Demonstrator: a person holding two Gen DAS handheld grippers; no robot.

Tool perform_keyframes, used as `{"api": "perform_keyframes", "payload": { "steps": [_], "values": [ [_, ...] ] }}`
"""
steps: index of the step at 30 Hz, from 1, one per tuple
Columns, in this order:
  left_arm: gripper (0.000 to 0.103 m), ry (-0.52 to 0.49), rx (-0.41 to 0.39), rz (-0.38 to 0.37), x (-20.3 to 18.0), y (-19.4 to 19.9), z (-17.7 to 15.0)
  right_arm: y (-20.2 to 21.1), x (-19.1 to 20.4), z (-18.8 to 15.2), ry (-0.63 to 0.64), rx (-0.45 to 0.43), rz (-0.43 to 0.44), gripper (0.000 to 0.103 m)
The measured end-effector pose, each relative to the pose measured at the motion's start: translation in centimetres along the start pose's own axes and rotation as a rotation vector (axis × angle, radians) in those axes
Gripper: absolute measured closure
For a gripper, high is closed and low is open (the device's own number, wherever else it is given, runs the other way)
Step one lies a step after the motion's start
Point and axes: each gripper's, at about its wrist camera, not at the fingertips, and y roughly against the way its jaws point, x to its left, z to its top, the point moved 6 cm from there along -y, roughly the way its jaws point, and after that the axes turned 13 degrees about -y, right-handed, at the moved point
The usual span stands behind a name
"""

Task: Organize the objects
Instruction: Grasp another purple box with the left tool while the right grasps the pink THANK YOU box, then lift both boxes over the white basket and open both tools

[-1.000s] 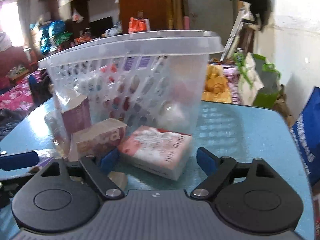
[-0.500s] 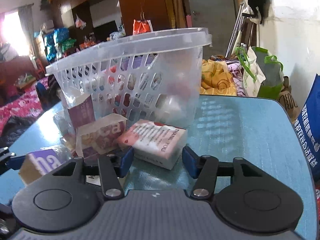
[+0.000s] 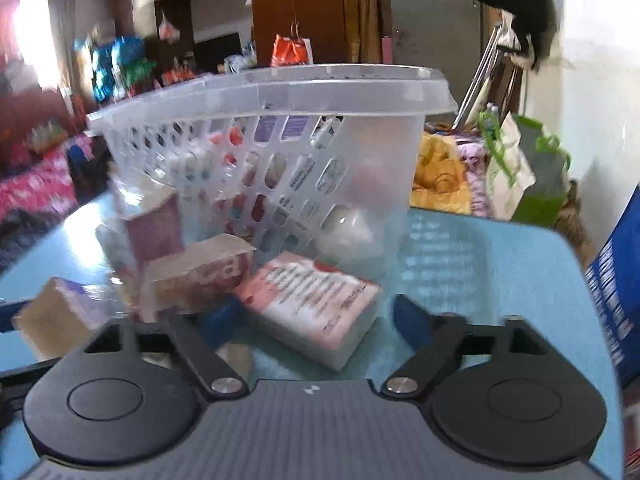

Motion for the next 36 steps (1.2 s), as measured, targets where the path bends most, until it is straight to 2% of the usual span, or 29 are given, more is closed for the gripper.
{"api": "perform_keyframes", "payload": {
  "steps": [3, 5, 8, 11, 17, 24, 36],
  "values": [
    [0.039, -0.003, -0.002, -0.002, -0.2, -0.1, 0.1, -0.3, -0.2, 0.0, -0.007, 0.016, 0.026, 0.007],
    [0.039, 0.005, -0.001, -0.014, -0.1, -0.3, 0.1, 0.1, -0.2, -0.2, -0.01, 0.019, 0.067, 0.019],
    [0.039, 0.018, -0.005, -0.026, 0.0, -0.3, 0.0, 1.0, -0.4, -0.7, 0.001, 0.003, 0.051, 0.022],
    [0.039, 0.025, -0.022, -0.031, -0.1, -0.2, 0.1, 2.7, -0.6, -1.0, -0.017, -0.053, 0.07, 0.024],
    [0.039, 0.011, -0.088, -0.01, -0.1, 0.6, 0.2, 6.1, -0.7, -1.1, -0.023, -0.242, 0.046, 0.029],
    [0.039, -0.003, -0.153, 0.018, 0.1, 1.6, 0.2, 7.3, -0.8, -0.4, -0.045, -0.321, 0.092, 0.032],
    [0.039, 0.007, -0.168, 0.026, 0.4, 2.0, 0.1, 8.6, -1.0, -0.4, -0.075, -0.404, 0.104, 0.033]
  ]
}}
